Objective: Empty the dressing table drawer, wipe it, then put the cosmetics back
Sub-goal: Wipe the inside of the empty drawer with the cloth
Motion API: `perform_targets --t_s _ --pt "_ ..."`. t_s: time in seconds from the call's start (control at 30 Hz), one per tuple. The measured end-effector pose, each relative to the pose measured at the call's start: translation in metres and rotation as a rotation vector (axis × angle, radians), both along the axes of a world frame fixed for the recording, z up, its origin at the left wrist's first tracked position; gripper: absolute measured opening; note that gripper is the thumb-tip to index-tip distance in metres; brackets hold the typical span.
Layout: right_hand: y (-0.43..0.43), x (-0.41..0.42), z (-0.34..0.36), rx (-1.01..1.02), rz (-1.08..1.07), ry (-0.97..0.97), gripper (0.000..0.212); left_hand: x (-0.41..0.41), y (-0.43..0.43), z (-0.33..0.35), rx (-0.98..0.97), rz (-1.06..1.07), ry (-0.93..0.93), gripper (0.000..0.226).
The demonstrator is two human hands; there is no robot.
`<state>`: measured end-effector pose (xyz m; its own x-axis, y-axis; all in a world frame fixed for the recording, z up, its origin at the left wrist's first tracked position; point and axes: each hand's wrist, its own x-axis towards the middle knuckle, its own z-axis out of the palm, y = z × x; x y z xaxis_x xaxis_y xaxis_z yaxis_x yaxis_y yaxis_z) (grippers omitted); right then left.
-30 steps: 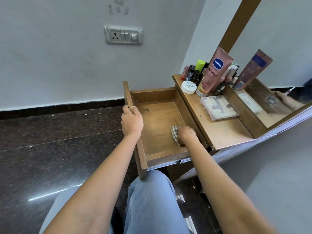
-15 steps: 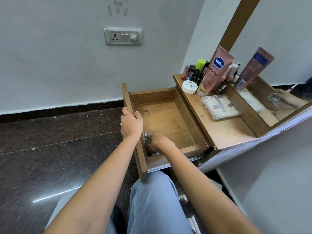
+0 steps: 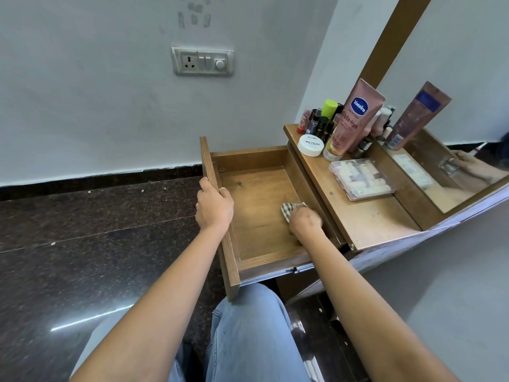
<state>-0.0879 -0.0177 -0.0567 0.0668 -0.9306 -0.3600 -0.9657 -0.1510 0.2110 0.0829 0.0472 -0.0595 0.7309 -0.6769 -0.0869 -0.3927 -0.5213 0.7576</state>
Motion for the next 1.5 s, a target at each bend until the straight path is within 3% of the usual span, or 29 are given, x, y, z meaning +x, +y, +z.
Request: perform_targets --t_s 0.4,0.63,0.8,0.9,1.07,1.33,1.5 --pt "-0.087 0.06 -0.006 -0.057 -0.01 -0.231 0.068 0.001 0.001 -0.004 -0.015 -0.012 -0.005 0.048" --pt "-0.097 0.078 -0.007 -0.098 0.089 0.007 0.049 0.001 -0.001 -0.005 -0.052 0.0 0.042 0.05" --pt "-0.092 0.075 -0.022 -0.189 0.219 -0.168 0.048 0.002 0.001 -0.004 -0.097 0.021 0.16 0.053" --pt "-0.081 0.089 -0.031 -0.158 0.324 -0.329 0.052 0.002 0.001 -0.001 -0.105 0.027 0.185 0.051" --pt "-0.062 0.119 -0.039 -0.1 0.494 -0.42 0.044 0.002 0.0 -0.001 -0.107 0.03 0.193 0.051" --pt "-0.063 0.126 -0.04 0.127 0.43 -0.462 0.069 0.002 -0.001 -0.003 -0.121 0.035 0.19 0.05" --pt "-0.049 0.122 -0.032 0.206 0.378 -0.478 0.069 0.001 -0.002 -0.001 -0.099 0.041 0.168 0.051"
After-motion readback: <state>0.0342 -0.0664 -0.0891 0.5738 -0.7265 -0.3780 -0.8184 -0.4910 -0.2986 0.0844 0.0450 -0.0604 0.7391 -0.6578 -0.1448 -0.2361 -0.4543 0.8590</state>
